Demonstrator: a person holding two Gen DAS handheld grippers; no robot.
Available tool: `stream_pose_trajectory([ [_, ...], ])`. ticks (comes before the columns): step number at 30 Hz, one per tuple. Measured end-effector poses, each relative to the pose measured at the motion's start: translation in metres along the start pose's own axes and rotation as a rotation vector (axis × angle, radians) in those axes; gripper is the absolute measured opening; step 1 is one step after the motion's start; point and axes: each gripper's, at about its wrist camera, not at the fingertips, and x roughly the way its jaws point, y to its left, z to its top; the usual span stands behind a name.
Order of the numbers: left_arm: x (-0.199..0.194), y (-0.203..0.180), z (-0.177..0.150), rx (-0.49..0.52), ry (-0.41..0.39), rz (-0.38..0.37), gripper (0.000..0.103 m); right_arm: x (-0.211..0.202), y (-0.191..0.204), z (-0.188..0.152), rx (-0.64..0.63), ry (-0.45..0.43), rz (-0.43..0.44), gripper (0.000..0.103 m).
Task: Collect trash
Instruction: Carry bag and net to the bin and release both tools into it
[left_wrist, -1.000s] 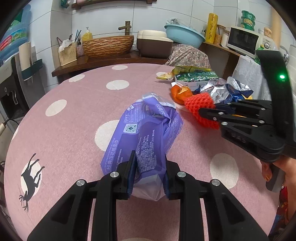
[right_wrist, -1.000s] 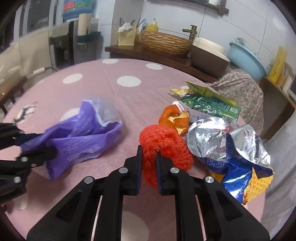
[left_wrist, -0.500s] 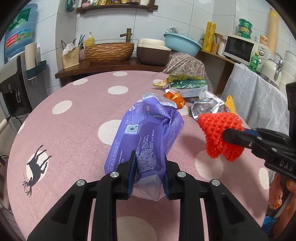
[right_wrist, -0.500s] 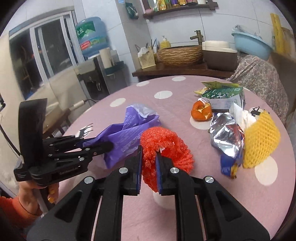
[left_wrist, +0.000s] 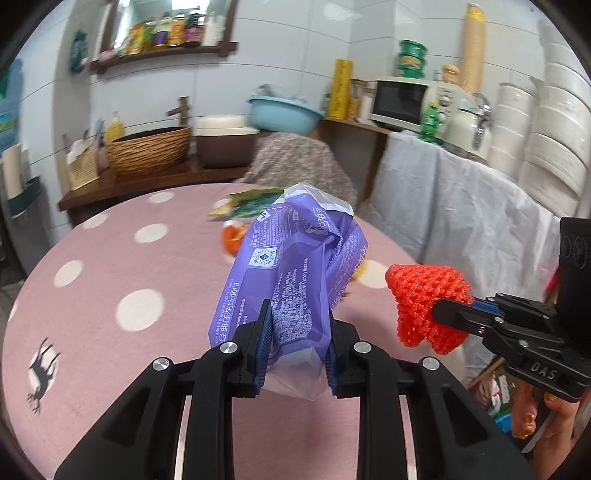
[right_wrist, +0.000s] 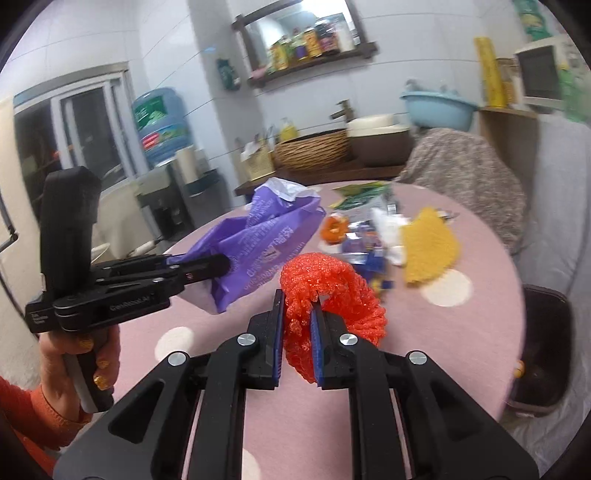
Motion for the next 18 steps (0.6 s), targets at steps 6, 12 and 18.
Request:
stream_pose_trajectory([
  [6, 0.031, -0.062, 0.017, 0.091, 0.033, -0.170, 0.025, -0.050, -0.065, -0.014, 0.119, -0.073, -0.199, 0.013],
  [12, 0.081, -0.131, 0.038, 0.166, 0.127, -0.338, 0.025, -0.085, -0.141, -0.035, 0.252, -0.086, -0.388, 0.013],
  [18, 0.146, -0.198, 0.058, 0.180, 0.262, -0.437, 0.025, -0.101, -0.204, -0.063, 0.385, -0.079, -0.490, 0.013],
])
